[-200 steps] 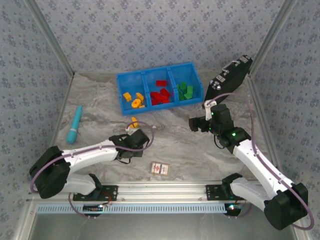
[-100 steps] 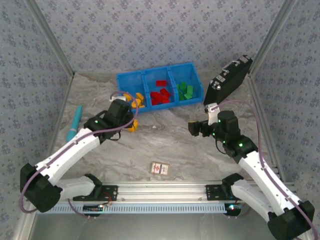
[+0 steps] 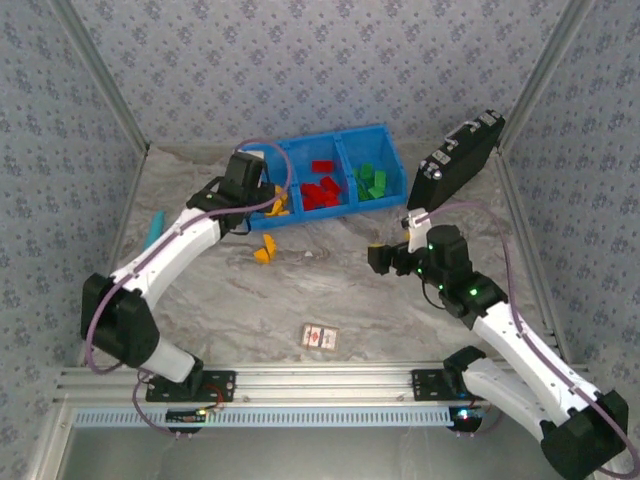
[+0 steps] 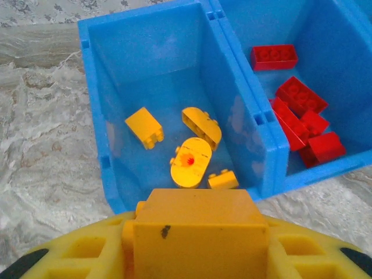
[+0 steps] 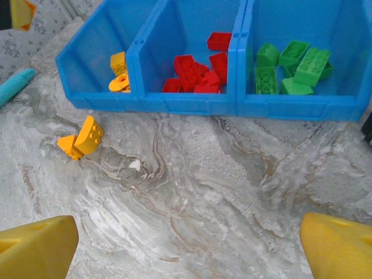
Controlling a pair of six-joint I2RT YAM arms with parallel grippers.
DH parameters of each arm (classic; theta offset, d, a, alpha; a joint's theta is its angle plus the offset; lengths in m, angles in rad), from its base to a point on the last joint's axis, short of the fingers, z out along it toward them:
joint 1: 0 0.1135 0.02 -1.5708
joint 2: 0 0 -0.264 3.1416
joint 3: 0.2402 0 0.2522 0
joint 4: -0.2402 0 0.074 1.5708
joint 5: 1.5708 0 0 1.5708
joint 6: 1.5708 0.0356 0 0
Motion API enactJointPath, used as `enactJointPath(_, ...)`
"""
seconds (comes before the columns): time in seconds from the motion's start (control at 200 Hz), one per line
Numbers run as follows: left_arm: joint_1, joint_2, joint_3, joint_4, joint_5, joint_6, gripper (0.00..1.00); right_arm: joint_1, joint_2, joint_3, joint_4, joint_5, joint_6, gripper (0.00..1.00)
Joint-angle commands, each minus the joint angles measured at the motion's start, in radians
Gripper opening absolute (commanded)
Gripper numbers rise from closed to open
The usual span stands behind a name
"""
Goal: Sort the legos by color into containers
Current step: Place the lego in the container.
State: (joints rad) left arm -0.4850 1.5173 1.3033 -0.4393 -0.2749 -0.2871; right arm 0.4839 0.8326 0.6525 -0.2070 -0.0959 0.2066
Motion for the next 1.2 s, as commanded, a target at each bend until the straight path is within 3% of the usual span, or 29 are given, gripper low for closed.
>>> enactJointPath(0.0,0.044,0.070,0.066,0.041,0.037,0.051,0.37,0.012,0.026,0.040,0.012,-0.053,0.049,1.00)
enactJointPath(0.225,0.080,0.255,0.181,0.032,0.082,0.060,0.38,0.036,0.049,0.031,0.053,-0.059,0.080,1.00)
enactJointPath(0.4,0.090,0.362,0.248,0.029,0.100,0.054,0.38,0.033,0.105,0.069,0.003,-0.126,0.073,1.00)
enactJointPath(0.625,0.098,0.461,0.292,0.024,0.105,0.051,0.40,0.036,0.163,0.082,0.065,-0.176,0.095,1.00)
enactJointPath(0.935,0.103,0.507,0.290,0.013,0.086,0.076,0.48,0.045,0.243,0.102,0.094,-0.202,0.082,1.00)
enactJointPath(1.195,0.103,0.475,0.302,-0.011,0.092,0.099,0.66,0.047,0.261,0.098,0.094,-0.195,0.069,1.00)
